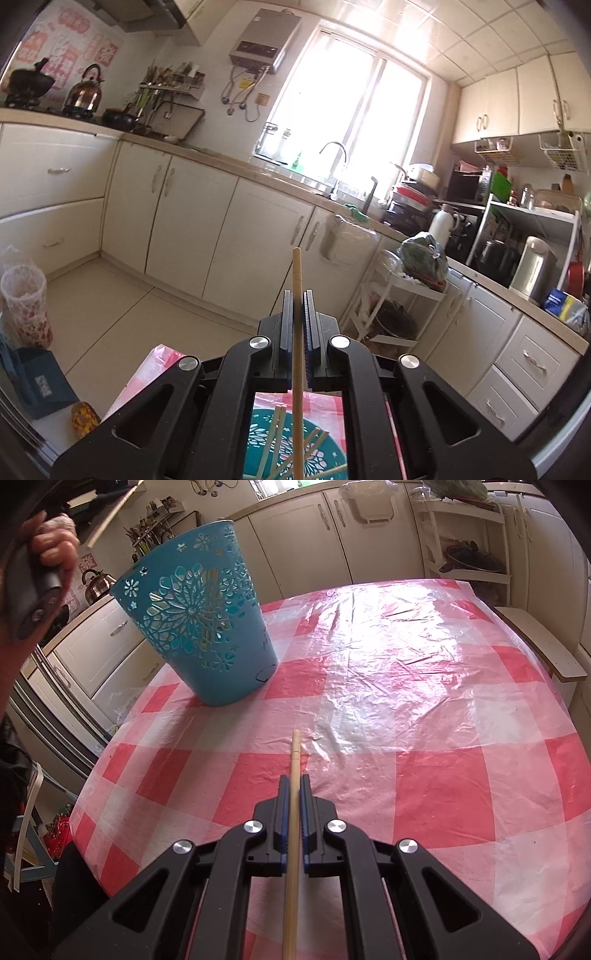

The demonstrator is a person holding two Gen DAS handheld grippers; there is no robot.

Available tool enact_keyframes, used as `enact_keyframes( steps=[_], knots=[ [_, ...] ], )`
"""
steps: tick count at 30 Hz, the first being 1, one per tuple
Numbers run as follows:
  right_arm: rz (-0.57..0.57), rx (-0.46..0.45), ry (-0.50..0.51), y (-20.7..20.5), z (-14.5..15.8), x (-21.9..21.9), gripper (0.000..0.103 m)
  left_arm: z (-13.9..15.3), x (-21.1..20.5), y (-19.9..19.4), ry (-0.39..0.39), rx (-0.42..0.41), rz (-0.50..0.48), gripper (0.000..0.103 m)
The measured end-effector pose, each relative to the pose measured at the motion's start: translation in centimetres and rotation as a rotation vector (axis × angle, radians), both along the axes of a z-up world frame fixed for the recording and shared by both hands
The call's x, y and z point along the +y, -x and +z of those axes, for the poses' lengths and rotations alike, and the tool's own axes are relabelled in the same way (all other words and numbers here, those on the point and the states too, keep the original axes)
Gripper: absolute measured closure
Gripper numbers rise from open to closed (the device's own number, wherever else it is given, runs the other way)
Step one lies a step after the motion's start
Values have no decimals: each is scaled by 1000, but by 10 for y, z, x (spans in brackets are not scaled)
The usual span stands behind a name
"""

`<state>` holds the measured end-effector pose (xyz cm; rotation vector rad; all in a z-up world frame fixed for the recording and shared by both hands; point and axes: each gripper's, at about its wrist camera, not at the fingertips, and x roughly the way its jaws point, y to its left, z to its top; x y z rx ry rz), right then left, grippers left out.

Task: Organize utensils
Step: 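Lift the stick with the left tool over the teal basket and open it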

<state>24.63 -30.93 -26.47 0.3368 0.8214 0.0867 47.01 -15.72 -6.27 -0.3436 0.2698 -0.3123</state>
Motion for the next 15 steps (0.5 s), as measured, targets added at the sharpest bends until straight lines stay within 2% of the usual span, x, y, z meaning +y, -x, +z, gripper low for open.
enact_keyframes(
  steps=[6, 15],
  knots=[
    [0, 3, -16, 0, -1, -2, 97, -19, -4, -6, -12, -4, 24, 98],
    [0, 3, -16, -1, -1, -2, 97, -33, -1, 0, -35, -13, 53, 98]
  ],
)
